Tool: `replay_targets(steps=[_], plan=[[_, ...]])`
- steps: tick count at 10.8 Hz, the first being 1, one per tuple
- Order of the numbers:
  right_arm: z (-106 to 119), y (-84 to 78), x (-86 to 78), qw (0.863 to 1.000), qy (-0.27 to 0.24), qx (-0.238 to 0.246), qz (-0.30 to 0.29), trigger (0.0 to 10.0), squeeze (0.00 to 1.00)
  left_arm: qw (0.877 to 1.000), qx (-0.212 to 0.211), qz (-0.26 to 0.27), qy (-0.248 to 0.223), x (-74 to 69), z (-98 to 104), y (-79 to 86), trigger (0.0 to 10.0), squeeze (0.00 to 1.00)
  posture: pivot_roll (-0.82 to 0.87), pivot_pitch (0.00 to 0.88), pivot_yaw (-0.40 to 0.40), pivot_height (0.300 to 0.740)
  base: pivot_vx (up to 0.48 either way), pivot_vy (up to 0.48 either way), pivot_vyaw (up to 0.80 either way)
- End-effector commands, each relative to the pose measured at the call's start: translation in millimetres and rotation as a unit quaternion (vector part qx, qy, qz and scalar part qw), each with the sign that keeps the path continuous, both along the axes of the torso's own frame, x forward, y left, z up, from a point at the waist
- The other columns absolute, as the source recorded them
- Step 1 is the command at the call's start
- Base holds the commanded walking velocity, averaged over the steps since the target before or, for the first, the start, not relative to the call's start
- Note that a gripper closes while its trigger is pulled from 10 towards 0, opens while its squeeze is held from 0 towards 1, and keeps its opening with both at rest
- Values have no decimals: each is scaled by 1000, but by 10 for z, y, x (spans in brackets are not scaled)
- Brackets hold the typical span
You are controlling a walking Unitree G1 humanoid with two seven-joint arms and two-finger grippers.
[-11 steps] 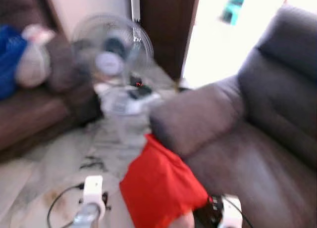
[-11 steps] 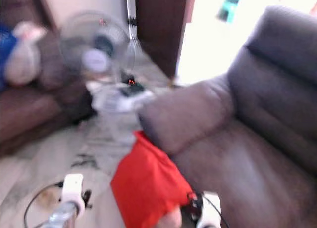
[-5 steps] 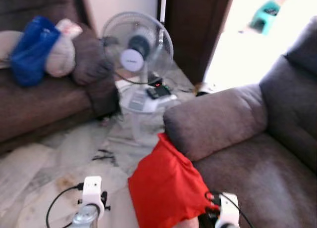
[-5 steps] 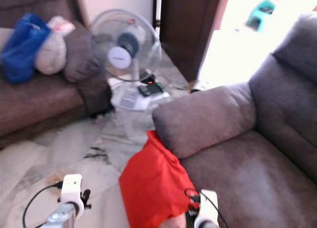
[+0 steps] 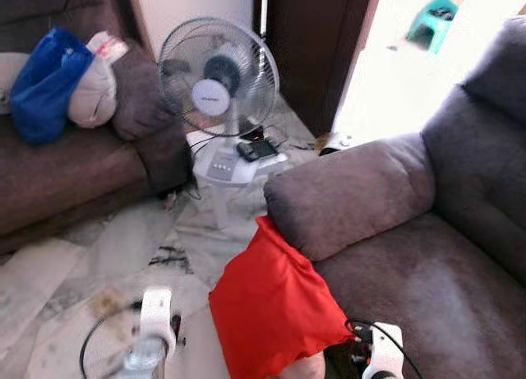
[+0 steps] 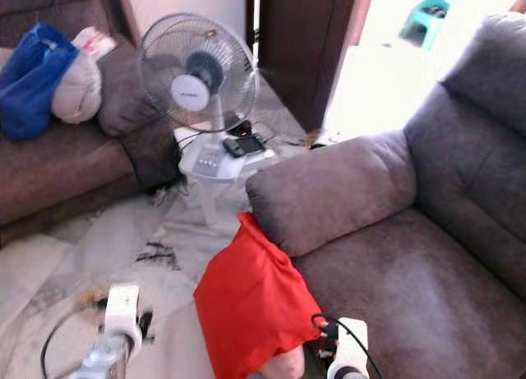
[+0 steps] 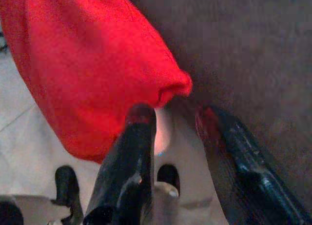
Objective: Move the pillow to the sofa from floor
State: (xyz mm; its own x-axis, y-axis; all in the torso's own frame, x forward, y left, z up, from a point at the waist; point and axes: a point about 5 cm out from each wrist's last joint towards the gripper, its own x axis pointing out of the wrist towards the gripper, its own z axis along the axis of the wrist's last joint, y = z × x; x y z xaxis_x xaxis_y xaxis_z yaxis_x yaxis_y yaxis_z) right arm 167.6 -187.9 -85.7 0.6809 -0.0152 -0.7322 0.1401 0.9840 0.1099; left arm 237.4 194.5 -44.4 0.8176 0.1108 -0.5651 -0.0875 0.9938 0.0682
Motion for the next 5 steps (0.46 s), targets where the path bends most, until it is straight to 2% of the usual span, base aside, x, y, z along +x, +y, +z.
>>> replay_targets(steps=[1, 2, 3, 4, 5], plan=[[13, -10, 1, 1000, -13, -3, 1, 10000, 0, 999, 2, -1, -42, 143, 125, -15, 10000, 0, 32, 58, -45, 740, 0, 0, 0], [29, 0, 18, 1000, -25, -1, 13, 10000, 0, 998, 10, -8, -70, 209, 201, -16, 10000, 0, 33, 55, -46, 740, 0, 0, 0], [39, 3, 26, 999, -34, 2, 13, 10000, 0, 997, 16, -4, -77, 212, 216, -4, 10000, 0, 36, 53, -49, 740, 0, 0, 0], [468, 42, 754, 989, -142, -23, 20, 10000, 0, 996, 37, -17, -76, 179, 199, -7, 10000, 0, 37, 49, -47, 740, 0, 0, 0], [708, 20, 983, 975, -220, -22, 16, 10000, 0, 987, 30, -26, -155, 255, 373, -20, 10000, 0, 31, 48, -41, 740, 0, 0, 0]])
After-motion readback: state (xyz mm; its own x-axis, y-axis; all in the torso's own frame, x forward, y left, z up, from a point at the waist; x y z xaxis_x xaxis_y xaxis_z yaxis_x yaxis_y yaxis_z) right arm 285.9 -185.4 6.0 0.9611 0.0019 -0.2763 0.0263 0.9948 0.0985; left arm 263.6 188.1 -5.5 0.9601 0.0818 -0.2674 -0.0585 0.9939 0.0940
